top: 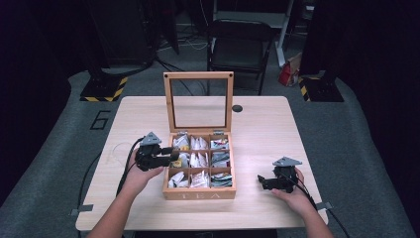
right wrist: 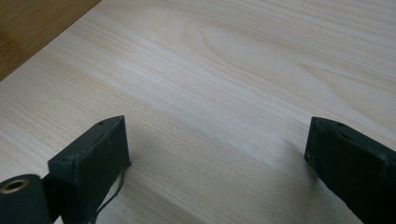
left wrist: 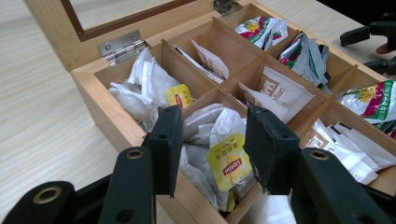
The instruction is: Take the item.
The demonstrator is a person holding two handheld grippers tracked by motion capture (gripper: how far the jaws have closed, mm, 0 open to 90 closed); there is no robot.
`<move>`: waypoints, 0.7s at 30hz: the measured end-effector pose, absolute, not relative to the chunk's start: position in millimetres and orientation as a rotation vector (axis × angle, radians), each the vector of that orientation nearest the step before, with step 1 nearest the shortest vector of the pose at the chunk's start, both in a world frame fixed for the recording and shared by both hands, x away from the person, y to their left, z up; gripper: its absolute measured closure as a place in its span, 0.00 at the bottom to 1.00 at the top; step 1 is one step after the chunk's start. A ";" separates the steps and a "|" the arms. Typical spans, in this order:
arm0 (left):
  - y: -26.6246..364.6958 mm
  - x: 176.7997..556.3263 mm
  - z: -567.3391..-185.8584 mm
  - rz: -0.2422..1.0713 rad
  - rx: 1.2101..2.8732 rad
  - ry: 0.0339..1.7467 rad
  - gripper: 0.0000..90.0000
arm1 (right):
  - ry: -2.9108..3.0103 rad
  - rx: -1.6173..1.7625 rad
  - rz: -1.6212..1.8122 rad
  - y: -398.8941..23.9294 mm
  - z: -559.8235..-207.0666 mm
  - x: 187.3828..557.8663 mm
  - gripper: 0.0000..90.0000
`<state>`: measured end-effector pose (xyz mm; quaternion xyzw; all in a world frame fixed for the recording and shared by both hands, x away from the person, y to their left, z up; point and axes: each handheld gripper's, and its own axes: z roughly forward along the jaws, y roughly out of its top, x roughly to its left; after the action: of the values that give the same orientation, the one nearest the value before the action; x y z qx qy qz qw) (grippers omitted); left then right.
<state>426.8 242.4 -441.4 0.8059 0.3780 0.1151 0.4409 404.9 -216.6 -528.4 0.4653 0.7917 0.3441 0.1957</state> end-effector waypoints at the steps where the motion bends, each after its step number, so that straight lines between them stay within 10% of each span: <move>1: 240.6 427.2 -442.0 0.284 1.998 0.948 0.62 | 2.218 1.303 0.964 -216.7 -528.4 404.9 0.06; 21: 229.1 432.3 -455.4 0.237 2.025 0.917 0.72 | 2.218 1.303 0.964 -216.7 -528.4 404.9 0.06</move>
<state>432.3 229.1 -455.4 0.8145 0.3688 0.0952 0.4375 404.9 -216.7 -528.4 0.4650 0.7917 0.3443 0.1959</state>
